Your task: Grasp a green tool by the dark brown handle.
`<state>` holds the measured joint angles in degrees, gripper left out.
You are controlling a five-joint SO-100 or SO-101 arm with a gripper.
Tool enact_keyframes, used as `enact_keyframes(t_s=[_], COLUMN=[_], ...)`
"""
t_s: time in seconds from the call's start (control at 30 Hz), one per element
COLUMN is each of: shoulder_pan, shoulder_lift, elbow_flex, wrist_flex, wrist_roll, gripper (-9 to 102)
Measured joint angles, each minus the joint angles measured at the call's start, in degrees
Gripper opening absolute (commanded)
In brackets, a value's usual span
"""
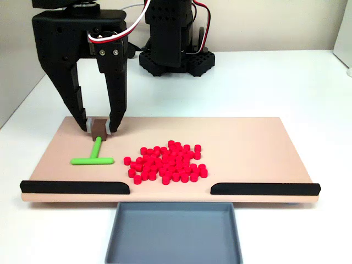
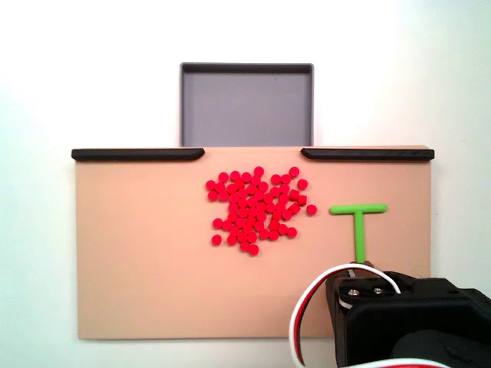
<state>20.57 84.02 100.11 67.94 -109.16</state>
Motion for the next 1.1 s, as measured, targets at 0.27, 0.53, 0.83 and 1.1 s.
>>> enact_keyframes(t_s=[0.27, 0.53, 0.83, 1.1], shoulder_pan=[-0.53, -0.97, -0.97, -1.58], shoulder_lift=[0.0, 0.0, 0.53, 6.33], elbow_flex=[0.0, 0.26, 0.35, 0.35], wrist_flex=[0.0, -0.09, 0.62, 4.57], wrist_roll=[0.18, 0.0, -0.62, -0.88], gripper=[10, 0, 0, 0])
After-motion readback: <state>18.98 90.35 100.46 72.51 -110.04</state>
